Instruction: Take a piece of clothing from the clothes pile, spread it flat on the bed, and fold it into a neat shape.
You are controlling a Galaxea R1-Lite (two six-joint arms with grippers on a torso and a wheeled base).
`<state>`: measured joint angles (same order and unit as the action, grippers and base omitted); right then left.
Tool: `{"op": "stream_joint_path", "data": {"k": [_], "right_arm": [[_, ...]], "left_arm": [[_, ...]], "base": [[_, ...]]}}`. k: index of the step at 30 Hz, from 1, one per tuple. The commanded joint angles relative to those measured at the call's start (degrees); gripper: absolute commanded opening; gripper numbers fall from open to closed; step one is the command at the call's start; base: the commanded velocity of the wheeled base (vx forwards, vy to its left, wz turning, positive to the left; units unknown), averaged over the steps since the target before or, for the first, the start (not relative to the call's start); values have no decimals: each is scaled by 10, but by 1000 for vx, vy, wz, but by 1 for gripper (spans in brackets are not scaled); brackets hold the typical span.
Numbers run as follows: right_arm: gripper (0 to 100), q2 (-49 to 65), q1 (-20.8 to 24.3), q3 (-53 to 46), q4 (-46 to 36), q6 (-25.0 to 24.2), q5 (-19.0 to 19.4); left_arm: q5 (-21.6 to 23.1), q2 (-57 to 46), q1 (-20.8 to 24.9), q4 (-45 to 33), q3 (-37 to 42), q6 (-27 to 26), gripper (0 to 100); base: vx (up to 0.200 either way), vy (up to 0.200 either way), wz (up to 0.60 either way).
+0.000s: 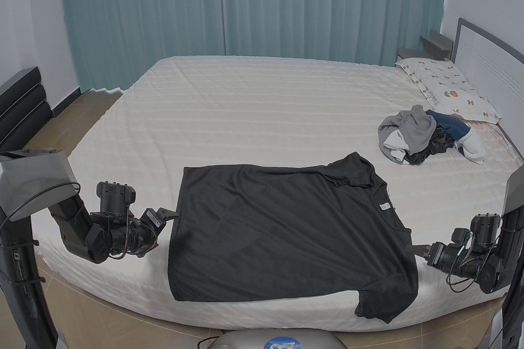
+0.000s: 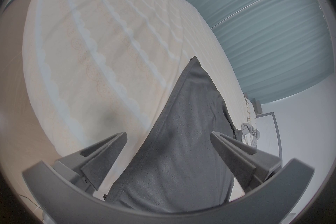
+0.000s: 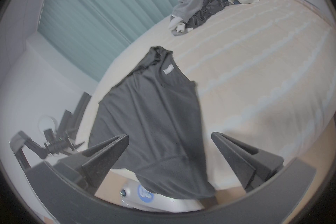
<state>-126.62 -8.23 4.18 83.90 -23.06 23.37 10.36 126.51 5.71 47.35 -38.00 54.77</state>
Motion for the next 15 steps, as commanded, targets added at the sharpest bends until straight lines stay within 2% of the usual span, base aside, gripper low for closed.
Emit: {"op": "stream_joint_path", "data": {"k": [1,4,9,15], "right_arm": [[100,10,54,14,50,-78,-2],[100,9,73,21,55,-119,-2],[100,-6,85,30,55,-134,-2],[100,-7,86,34,55,-137,1]], "left_arm": [[0,1,3,1,-1,1,100],[-1,3,4,1,-3,0,100],[-1,3,1,4,-4,6,100],[-8,17,4,36,3,-1,100]], "base": [[0,0,0],[0,0,0],[0,0,0],[0,200,0]]}}
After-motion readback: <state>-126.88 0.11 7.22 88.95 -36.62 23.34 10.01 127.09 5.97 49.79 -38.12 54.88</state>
